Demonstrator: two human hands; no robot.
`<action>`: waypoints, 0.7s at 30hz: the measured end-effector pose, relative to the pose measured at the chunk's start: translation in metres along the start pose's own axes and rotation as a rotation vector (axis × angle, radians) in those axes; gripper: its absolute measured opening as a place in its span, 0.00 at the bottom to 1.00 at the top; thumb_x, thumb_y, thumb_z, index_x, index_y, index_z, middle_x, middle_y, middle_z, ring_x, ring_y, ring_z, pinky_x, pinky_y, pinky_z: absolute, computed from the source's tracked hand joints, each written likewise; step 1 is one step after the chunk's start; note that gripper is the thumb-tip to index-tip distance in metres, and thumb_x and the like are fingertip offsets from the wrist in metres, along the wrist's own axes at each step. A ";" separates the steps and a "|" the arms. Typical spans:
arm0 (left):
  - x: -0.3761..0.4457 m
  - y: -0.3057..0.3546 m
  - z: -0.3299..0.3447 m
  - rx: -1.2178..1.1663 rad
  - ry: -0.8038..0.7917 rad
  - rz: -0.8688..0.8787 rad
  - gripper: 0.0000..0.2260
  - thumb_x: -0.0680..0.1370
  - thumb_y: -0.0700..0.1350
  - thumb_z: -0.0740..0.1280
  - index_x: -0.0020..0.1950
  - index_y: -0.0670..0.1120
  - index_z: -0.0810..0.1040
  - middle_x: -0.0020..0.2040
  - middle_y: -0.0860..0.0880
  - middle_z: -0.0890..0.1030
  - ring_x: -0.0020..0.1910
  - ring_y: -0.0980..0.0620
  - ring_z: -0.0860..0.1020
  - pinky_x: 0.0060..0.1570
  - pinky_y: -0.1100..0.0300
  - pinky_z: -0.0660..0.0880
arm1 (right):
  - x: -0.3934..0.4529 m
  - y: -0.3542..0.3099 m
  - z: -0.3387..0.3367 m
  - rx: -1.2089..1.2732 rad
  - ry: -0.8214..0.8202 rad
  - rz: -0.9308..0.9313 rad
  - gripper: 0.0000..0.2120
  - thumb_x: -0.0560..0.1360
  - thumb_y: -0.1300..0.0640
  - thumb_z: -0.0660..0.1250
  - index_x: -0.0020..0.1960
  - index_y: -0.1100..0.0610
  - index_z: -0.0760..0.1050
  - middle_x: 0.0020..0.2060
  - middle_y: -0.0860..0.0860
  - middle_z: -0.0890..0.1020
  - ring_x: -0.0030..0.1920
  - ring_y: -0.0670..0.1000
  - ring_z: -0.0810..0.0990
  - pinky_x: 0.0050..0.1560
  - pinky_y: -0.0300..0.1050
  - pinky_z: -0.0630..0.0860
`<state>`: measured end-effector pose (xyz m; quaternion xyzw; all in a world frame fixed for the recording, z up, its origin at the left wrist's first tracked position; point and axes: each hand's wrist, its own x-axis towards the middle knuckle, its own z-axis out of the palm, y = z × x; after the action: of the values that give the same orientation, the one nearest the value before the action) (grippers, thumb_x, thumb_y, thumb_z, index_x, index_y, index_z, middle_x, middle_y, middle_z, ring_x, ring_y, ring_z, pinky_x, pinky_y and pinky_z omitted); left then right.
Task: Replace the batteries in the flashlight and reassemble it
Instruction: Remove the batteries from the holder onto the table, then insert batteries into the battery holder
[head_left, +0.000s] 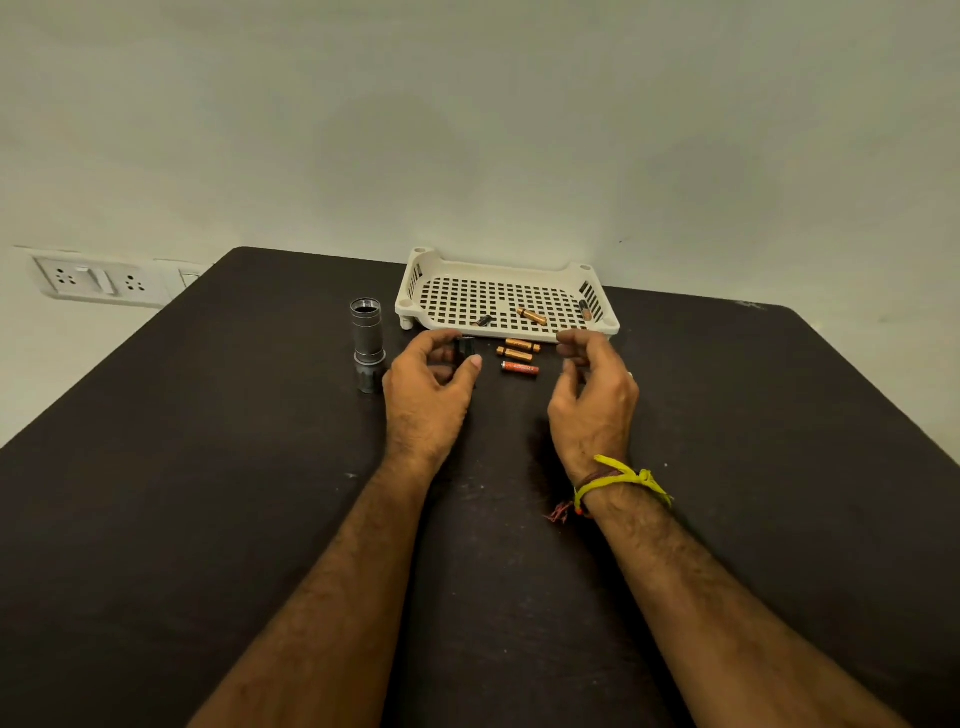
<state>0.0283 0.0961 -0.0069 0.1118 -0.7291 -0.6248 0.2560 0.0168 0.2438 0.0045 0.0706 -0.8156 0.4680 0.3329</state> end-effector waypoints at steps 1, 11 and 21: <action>0.000 0.000 0.000 -0.003 0.000 0.003 0.16 0.73 0.46 0.75 0.60 0.51 0.80 0.51 0.52 0.83 0.46 0.51 0.84 0.47 0.49 0.84 | -0.001 -0.001 0.001 0.000 -0.011 -0.012 0.15 0.74 0.73 0.64 0.54 0.58 0.79 0.48 0.53 0.84 0.52 0.53 0.83 0.57 0.52 0.80; 0.007 0.002 0.006 0.003 0.124 0.020 0.13 0.75 0.45 0.74 0.58 0.48 0.80 0.42 0.51 0.82 0.41 0.52 0.83 0.45 0.54 0.83 | 0.062 -0.009 0.052 -0.265 -0.358 0.010 0.12 0.75 0.64 0.67 0.57 0.59 0.83 0.52 0.56 0.86 0.56 0.57 0.82 0.63 0.51 0.76; 0.009 0.003 0.008 0.032 0.139 -0.009 0.16 0.76 0.44 0.73 0.63 0.46 0.79 0.44 0.51 0.82 0.43 0.54 0.82 0.46 0.60 0.82 | 0.129 -0.015 0.107 -0.637 -0.862 -0.066 0.13 0.70 0.66 0.75 0.50 0.52 0.87 0.52 0.56 0.86 0.54 0.56 0.83 0.47 0.39 0.73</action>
<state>0.0174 0.0993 -0.0025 0.1623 -0.7189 -0.6049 0.3017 -0.1273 0.1740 0.0575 0.1773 -0.9773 0.1153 -0.0128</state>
